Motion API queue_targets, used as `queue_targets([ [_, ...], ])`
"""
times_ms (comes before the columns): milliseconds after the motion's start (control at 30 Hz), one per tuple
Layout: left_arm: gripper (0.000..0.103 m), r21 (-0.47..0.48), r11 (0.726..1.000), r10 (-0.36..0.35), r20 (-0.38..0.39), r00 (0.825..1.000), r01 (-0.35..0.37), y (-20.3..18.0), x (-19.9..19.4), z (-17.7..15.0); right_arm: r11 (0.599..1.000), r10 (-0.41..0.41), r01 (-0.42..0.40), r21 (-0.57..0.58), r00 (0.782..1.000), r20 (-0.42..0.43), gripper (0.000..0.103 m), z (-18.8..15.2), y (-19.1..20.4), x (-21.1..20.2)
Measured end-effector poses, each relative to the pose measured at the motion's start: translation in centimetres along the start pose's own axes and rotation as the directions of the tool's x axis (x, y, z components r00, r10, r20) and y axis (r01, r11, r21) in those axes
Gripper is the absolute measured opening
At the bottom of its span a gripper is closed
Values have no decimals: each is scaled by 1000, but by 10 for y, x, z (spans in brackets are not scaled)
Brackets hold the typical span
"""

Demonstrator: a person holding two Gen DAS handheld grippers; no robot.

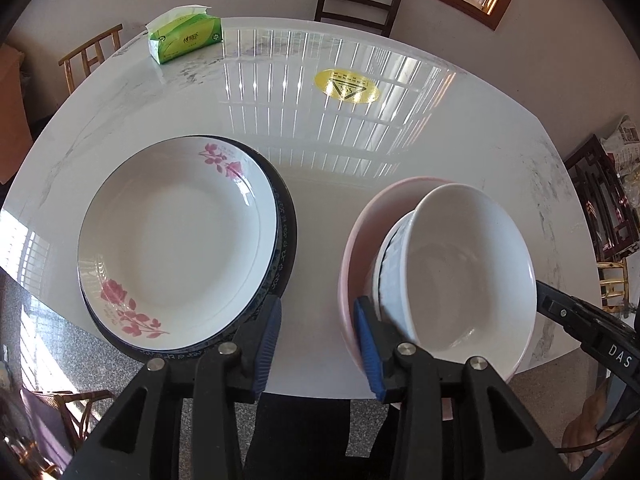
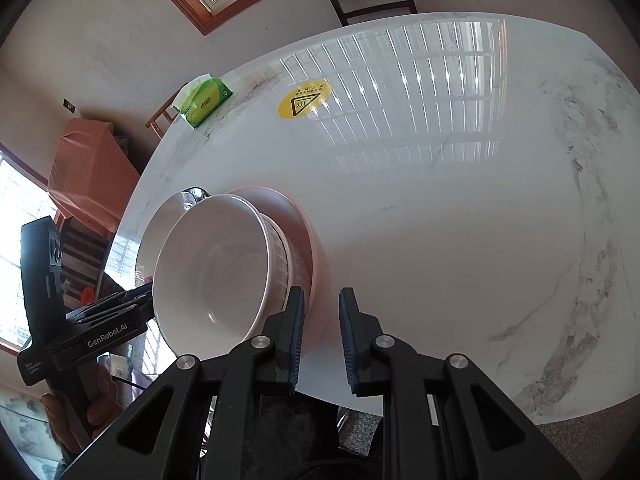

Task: Organize plates and bowls
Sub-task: 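Close both tools on the rim of the pink bowl holding the nested bowls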

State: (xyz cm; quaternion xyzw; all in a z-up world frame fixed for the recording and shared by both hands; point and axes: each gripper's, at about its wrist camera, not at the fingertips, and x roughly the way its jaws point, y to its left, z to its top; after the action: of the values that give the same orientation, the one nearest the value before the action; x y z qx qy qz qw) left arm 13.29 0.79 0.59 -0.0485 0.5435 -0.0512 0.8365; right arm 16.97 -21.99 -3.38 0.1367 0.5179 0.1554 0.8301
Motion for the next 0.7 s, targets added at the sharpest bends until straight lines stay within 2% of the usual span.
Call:
queue_targets([
  [67,38,0,1000,20,4,1000,-20,-3,0,-1,999,-29,28,-18,999,-17,19,1,3,3],
  [167,38,-10,1000,-8,-28,1000,7,-3,5,-2,996,-76,74,-47,997,-32,18,4,8,10],
  [400,38,-52,998,-41,-30,999,39,3,8,-2,985,-151,144,-97,986,-71,20,9,14,24],
  [500,38,-76,995,-61,-23,998,59,8,8,-1,981,-158,148,-126,985,-73,20,9,17,25],
  [567,35,-84,993,-91,-15,996,89,10,8,-2,980,-157,146,-136,985,-71,18,8,17,25],
  [600,34,-81,992,-94,-11,996,92,9,8,-2,981,-145,134,-138,987,-73,13,8,17,25],
  [700,22,-96,987,-131,-12,991,129,10,9,-2,983,-133,123,-139,989,-66,12,8,18,24],
])
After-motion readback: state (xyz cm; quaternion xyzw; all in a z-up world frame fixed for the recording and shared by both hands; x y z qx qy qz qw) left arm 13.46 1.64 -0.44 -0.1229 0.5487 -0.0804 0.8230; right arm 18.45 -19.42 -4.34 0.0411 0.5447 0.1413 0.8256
